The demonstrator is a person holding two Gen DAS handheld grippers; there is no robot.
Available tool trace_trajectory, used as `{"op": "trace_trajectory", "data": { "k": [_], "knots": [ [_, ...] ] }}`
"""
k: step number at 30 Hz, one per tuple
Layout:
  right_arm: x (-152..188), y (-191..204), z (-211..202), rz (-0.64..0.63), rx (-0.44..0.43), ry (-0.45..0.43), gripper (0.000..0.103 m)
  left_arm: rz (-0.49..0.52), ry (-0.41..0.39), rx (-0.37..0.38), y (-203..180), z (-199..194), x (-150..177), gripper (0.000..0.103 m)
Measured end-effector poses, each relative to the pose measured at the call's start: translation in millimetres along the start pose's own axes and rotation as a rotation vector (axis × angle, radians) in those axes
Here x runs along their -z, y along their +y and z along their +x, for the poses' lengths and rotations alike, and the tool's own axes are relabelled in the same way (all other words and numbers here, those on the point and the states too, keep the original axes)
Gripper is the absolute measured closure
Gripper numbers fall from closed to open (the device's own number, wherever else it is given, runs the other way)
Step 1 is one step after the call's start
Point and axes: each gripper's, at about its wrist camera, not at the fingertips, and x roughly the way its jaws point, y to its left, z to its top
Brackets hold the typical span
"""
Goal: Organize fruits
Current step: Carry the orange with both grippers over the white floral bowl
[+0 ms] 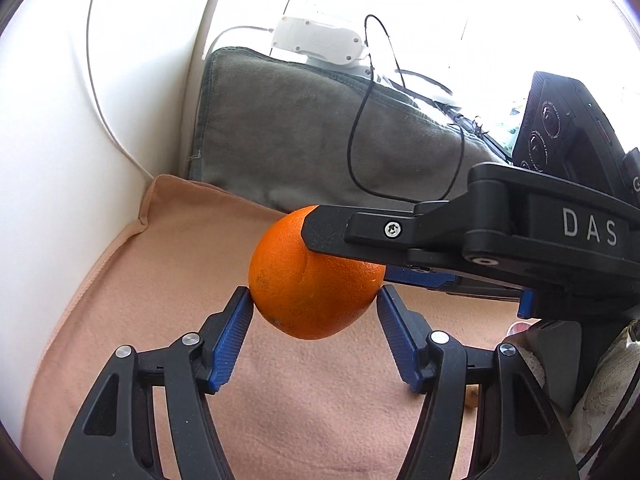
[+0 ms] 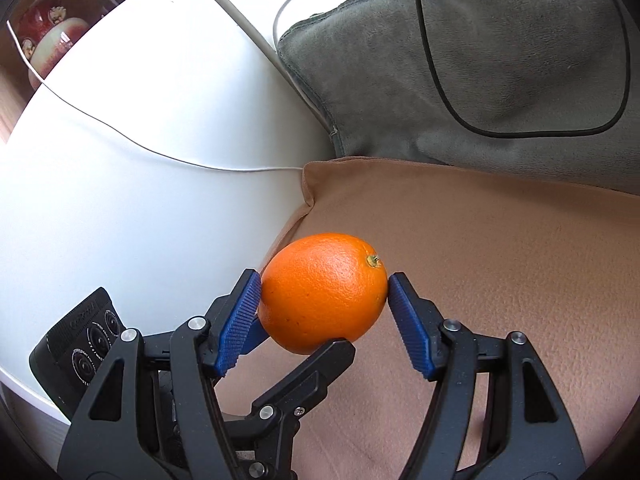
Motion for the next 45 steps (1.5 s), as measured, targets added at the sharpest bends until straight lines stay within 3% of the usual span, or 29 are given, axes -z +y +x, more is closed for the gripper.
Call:
{"op": "trace_trajectory", "data": {
  "k": [10, 19, 45],
  "knots": [
    [27, 2, -58, -0.004, 0.027, -0.063, 0.034, 0.044, -0.025, 0.05, -46, -27, 11, 0.039],
    [57, -19, -121, 0.03, 0.061, -0.135, 0.034, 0.096, -0.031, 0.114, -96, -37, 29, 0.039],
    [113, -117, -263, 0.203, 0.202, -0.263, 0.034, 0.254, 0.074, 0.32, -236, -6, 59, 0.039]
  ]
}}
